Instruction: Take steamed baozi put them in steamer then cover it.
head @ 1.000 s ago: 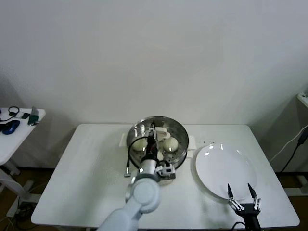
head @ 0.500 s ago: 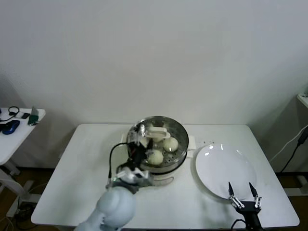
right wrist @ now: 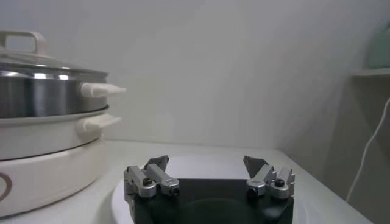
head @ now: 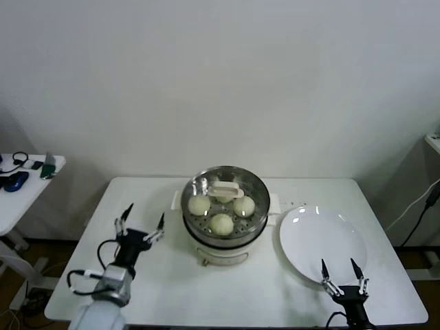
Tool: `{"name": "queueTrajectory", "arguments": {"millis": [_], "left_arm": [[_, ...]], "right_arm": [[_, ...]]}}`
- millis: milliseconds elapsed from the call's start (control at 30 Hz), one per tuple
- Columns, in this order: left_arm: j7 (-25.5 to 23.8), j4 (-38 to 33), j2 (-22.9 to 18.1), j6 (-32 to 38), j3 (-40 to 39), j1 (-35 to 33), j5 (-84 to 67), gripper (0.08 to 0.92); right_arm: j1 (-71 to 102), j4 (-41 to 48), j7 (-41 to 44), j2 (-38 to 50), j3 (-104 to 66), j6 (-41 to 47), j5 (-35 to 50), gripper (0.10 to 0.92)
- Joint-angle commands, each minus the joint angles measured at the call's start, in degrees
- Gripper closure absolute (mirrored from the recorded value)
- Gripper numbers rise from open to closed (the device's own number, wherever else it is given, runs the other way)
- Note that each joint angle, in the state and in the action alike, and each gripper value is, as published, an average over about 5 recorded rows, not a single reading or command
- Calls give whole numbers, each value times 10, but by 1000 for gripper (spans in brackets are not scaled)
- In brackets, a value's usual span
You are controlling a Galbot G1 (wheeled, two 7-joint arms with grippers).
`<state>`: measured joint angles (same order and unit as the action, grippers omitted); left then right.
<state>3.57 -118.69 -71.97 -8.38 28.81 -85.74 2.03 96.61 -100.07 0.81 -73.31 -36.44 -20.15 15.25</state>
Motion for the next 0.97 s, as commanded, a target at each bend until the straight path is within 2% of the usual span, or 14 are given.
{"name": "queueTrajectory", "arguments": {"millis": [33,333,967], "left_arm": [[12,108,-20,195,83,-115,-183,177],[6,160,-39,225,57,-108,-154,177],[6,149,-52,228,51,-109,-142,177]], "right_arm": [[-2,5,4,0,6,-8,0,203],[-7,8,12,1,10,-13,14,203],[-14,18,20,2,14,-24,16,203]]}}
